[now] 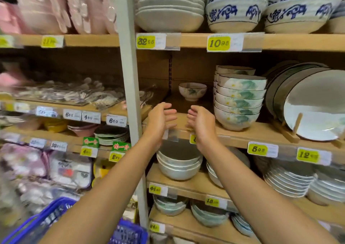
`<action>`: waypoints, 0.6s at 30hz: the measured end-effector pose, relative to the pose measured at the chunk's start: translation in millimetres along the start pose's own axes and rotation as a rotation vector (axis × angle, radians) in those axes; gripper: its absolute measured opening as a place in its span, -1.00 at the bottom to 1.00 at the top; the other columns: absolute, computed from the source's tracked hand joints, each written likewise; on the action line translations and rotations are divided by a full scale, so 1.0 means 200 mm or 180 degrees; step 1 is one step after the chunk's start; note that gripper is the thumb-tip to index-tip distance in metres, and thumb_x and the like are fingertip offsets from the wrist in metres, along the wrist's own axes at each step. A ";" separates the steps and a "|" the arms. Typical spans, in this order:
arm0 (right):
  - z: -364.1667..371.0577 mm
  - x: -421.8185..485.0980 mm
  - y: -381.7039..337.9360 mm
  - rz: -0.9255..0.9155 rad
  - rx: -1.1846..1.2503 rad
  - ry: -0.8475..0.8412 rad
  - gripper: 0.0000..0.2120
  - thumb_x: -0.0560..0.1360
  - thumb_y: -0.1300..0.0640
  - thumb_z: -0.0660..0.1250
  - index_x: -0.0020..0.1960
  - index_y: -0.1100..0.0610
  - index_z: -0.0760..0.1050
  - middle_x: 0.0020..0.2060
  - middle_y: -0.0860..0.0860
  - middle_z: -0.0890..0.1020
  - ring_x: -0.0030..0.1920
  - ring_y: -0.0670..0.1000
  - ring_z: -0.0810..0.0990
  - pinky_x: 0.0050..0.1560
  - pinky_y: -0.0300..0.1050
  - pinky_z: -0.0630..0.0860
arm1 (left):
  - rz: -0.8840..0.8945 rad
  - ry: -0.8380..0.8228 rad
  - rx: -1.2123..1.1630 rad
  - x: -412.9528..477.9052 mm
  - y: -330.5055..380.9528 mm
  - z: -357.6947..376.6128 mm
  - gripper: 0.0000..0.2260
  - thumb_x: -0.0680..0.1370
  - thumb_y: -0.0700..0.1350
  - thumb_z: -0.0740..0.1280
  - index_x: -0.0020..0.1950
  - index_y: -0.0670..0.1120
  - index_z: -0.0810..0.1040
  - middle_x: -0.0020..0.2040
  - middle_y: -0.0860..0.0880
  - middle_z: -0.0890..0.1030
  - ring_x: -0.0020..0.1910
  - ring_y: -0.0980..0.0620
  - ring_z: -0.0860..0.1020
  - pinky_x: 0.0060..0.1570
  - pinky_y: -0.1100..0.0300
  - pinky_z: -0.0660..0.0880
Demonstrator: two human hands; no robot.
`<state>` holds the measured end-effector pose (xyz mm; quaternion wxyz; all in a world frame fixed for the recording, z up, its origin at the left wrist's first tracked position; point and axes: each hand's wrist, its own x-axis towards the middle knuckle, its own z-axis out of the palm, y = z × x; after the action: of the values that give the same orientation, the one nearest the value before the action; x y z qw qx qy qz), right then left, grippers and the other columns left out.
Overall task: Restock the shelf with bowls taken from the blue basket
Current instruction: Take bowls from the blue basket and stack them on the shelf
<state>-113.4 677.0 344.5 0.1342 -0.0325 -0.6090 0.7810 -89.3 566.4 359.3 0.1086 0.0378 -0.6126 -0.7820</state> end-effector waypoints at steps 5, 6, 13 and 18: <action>0.08 -0.37 0.09 0.0175 0.0256 -0.0413 -0.79 0.58 0.22 0.14 -0.05 0.14 0.56 -0.11 0.09 0.65 -0.03 0.02 0.64 0.03 -0.14 0.55 | 0.0055 0.0019 -0.0037 -0.37 -0.04 -0.28 -0.68 0.67 -0.10 0.04 -0.05 -0.14 0.56 -0.15 -0.11 0.65 -0.23 0.00 0.63 -0.23 0.19 0.59; 0.11 -0.44 0.12 0.0236 0.0308 -0.0487 -0.78 0.58 0.24 0.14 -0.05 0.16 0.56 -0.13 0.10 0.65 -0.04 0.03 0.64 0.00 -0.15 0.55 | 0.0036 0.0129 -0.0023 -0.41 -0.06 -0.34 -0.68 0.66 -0.11 0.04 -0.06 -0.15 0.56 -0.16 -0.12 0.64 -0.23 -0.01 0.62 -0.23 0.19 0.59; 0.33 -0.74 0.46 0.0602 0.0004 -0.0922 -0.74 0.58 0.23 0.14 -0.12 0.16 0.59 -0.14 0.13 0.68 -0.07 0.05 0.66 -0.04 -0.14 0.56 | -0.0077 0.0893 -0.0130 -0.56 -0.22 -0.86 -0.75 0.64 -0.16 0.09 -0.04 -0.21 0.54 -0.21 -0.12 0.63 -0.34 0.03 0.59 -0.39 0.28 0.55; 0.52 -0.85 0.79 0.0846 -0.0443 -0.1050 -0.74 0.57 0.21 0.16 -0.15 0.11 0.60 -0.13 0.07 0.66 -0.06 0.00 0.61 -0.15 -0.18 0.50 | -0.0216 0.1252 0.0075 -0.56 -0.34 -1.30 -0.77 0.61 -0.19 0.13 -0.08 -0.18 0.56 -0.22 -0.08 0.66 -0.30 0.02 0.61 -0.35 0.24 0.56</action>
<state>1.8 501.1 200.2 -0.0740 0.0066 -0.6656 0.7426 60.5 358.5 221.1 0.1993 0.2118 -0.5871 -0.7555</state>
